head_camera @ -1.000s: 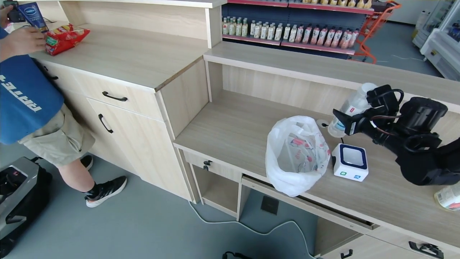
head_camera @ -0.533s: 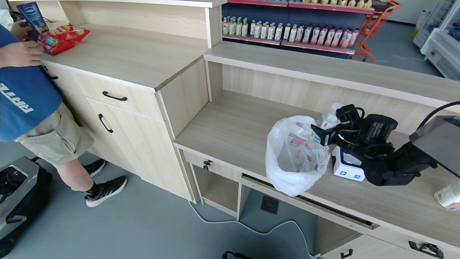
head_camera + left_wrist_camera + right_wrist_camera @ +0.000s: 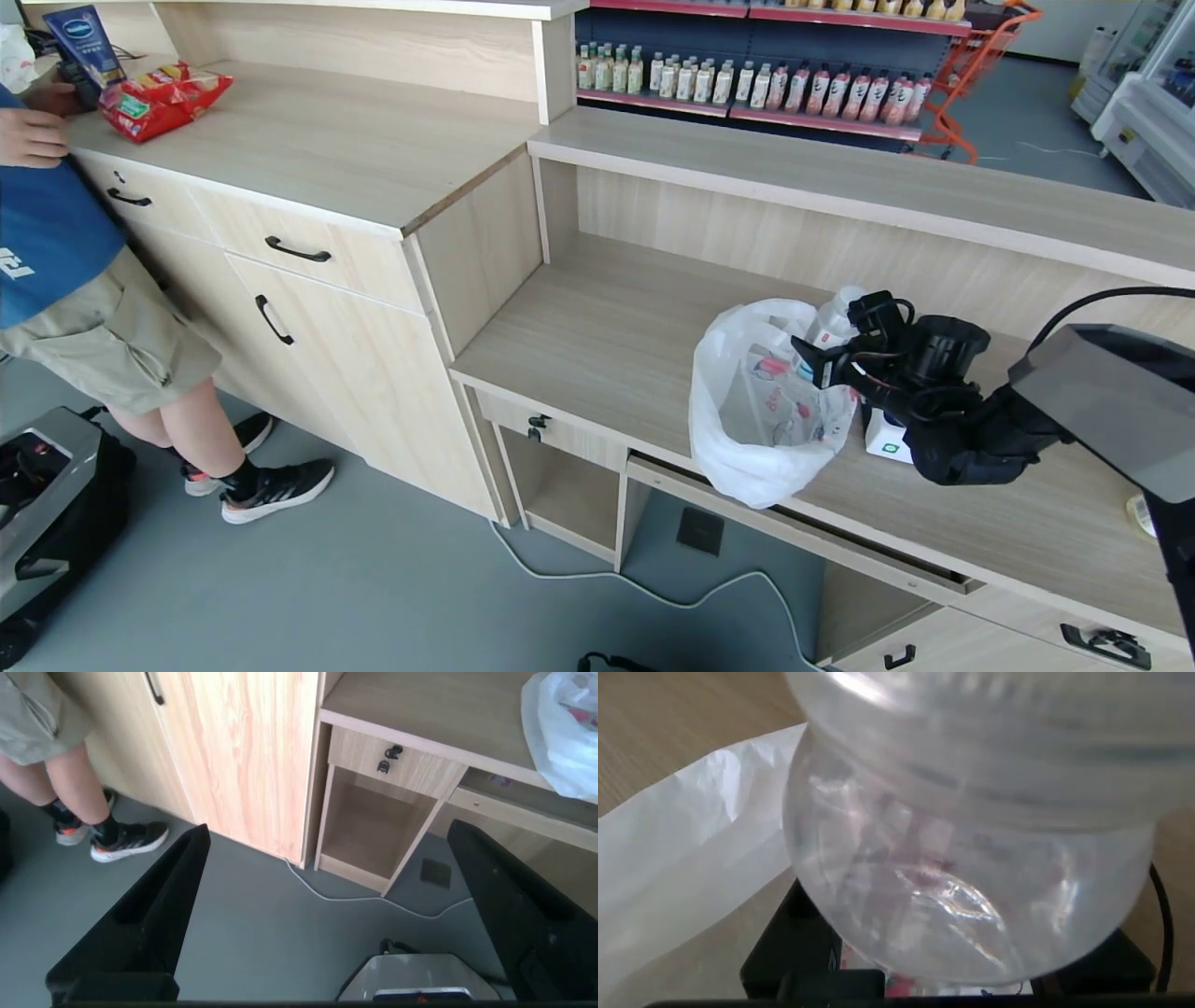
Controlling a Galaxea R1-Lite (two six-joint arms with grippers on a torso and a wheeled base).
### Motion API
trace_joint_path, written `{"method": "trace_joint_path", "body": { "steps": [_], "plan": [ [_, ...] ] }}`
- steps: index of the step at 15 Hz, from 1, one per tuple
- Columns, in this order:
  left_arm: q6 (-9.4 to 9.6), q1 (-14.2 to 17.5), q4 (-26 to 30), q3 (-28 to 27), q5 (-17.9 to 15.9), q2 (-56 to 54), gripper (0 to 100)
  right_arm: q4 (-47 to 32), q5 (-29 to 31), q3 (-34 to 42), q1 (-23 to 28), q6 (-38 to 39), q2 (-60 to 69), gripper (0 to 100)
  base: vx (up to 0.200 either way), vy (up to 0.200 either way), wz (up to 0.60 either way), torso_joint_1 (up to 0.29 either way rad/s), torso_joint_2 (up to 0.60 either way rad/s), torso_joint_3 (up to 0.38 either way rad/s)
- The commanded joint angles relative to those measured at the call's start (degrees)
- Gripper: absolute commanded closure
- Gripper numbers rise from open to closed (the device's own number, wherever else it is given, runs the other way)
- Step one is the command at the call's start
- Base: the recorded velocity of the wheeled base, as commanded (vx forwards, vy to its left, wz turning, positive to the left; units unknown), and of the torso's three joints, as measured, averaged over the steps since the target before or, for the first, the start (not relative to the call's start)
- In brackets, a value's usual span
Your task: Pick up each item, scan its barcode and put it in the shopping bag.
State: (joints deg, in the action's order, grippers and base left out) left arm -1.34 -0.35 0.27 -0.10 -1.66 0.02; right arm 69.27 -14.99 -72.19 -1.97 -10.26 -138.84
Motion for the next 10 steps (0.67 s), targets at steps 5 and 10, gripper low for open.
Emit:
{"method": "trace_joint_path", "body": {
  "steps": [5, 10],
  "plan": [
    [-0.07, 0.00, 0.00, 0.01, -0.01, -0.02, 0, -0.18, -0.03, -3.04, -0.66, 0.42, -4.60, 100, 0.000, 0.000, 0.00, 0.000, 0.00, 0.000],
    [-0.07, 0.00, 0.00, 0.01, -0.01, -0.02, 0, -0.01, 0.05, -2.43, -0.49, 0.42, -4.42, 0, 0.000, 0.000, 0.00, 0.000, 0.00, 0.000]
  ]
}}
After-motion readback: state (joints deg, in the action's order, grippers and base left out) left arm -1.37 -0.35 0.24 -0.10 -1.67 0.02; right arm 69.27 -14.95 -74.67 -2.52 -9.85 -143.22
